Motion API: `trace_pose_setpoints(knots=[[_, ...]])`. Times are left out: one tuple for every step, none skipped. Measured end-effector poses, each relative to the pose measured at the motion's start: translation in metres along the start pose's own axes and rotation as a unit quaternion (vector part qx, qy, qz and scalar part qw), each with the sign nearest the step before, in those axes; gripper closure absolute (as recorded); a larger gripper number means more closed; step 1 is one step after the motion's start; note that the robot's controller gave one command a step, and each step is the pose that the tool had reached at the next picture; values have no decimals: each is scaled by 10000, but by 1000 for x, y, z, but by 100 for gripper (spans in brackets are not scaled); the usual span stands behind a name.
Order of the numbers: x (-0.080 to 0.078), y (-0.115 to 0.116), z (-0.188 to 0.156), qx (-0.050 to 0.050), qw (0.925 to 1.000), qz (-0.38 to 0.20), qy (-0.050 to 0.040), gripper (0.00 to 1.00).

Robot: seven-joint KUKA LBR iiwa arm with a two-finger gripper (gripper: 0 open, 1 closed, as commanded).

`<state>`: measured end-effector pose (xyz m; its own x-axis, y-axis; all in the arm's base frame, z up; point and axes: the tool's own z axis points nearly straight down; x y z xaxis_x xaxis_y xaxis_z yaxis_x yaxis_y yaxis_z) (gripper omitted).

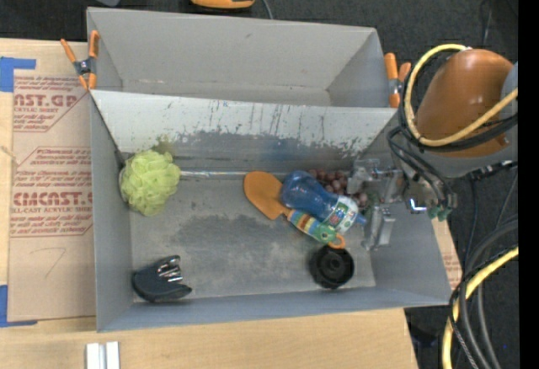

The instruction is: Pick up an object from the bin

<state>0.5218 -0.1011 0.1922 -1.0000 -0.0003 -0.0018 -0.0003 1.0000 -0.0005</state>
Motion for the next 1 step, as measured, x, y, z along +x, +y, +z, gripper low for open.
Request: trace_pose_setpoints(knots=[[-53, -27, 113, 7, 9973, -727, -36, 0]])
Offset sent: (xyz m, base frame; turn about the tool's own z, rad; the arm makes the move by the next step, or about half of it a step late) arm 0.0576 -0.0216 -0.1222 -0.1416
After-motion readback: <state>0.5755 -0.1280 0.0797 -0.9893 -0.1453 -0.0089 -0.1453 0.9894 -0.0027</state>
